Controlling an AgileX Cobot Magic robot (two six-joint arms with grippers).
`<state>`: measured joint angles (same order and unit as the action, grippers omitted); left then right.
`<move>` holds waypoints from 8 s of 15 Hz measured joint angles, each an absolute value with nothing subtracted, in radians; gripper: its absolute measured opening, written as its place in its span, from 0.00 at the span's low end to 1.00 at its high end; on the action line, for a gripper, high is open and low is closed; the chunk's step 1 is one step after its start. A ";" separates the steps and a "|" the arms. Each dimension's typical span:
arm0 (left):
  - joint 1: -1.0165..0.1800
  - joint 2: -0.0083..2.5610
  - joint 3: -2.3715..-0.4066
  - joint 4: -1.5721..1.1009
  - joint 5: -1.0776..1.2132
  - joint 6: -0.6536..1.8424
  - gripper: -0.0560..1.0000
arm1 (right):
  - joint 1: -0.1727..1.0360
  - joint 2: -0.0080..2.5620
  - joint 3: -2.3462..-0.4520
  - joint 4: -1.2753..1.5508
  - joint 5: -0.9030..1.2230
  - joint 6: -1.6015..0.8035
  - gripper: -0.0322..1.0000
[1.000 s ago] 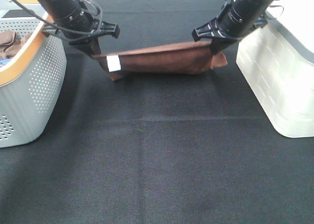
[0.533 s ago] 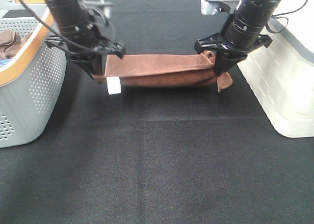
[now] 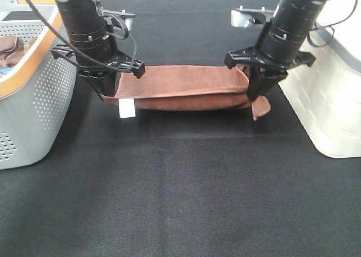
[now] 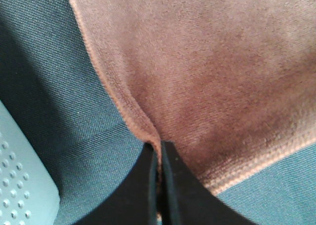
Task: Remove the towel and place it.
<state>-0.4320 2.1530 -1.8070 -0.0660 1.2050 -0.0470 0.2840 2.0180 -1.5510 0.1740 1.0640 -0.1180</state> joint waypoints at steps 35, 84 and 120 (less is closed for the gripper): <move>-0.509 2.099 -1.431 -0.040 1.204 -0.024 0.60 | 0.286 2.018 -1.339 0.248 1.198 -0.154 0.83; -0.509 0.134 -0.504 -0.088 1.060 0.143 0.74 | 0.285 0.133 -0.504 0.072 1.071 -0.088 0.83; -0.091 -0.005 -0.503 -0.088 1.052 0.143 0.74 | 0.008 -0.007 -0.504 0.081 1.069 -0.088 0.83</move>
